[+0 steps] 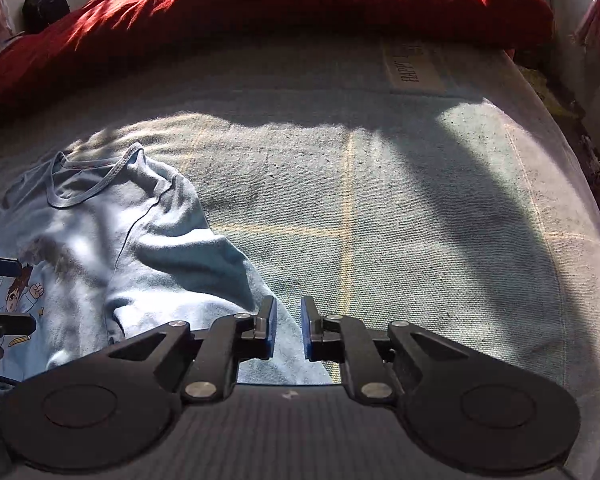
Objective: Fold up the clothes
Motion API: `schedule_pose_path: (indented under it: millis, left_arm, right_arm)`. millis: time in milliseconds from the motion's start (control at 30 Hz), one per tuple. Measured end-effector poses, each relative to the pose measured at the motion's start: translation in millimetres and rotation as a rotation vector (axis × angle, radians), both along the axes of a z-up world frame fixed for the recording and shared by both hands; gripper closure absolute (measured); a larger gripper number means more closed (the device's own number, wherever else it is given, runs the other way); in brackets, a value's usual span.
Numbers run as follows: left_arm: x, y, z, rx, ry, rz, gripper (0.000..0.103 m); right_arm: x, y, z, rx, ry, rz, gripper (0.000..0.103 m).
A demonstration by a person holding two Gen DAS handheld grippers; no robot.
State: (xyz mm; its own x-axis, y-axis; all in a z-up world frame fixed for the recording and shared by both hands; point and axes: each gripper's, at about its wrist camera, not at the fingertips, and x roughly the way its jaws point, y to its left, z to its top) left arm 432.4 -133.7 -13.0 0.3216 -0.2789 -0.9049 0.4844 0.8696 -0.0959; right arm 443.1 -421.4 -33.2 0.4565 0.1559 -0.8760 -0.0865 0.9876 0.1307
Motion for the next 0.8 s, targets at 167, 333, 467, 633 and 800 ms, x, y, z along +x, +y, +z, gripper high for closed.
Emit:
schedule_pose_path:
  millis: [167, 333, 467, 633, 800]
  left_arm:
    - [-9.0, -7.4, 3.2, 0.001, -0.006, -0.026, 0.029]
    - [-19.5, -21.4, 4.8, -0.002, -0.003, -0.07, 0.029]
    - [-30.0, -38.2, 5.7, -0.002, -0.008, -0.13, 0.029]
    - [-43.3, -55.5, 8.0, 0.005, -0.013, -0.196, 0.029]
    - [-54.3, -65.7, 8.8, 0.015, -0.01, -0.234, 0.027]
  right_arm:
    - [-68.4, -45.3, 23.3, -0.006, 0.024, -0.164, 0.084]
    - [-141.0, -68.9, 25.6, -0.02, 0.07, -0.323, 0.084]
    - [-193.3, -81.4, 5.9, 0.001, 0.123, -0.471, 0.084]
    - [-235.6, -86.1, -21.5, 0.055, 0.175, -0.585, 0.084]
    - [-257.3, -70.8, -35.8, 0.138, 0.178, -0.636, 0.083]
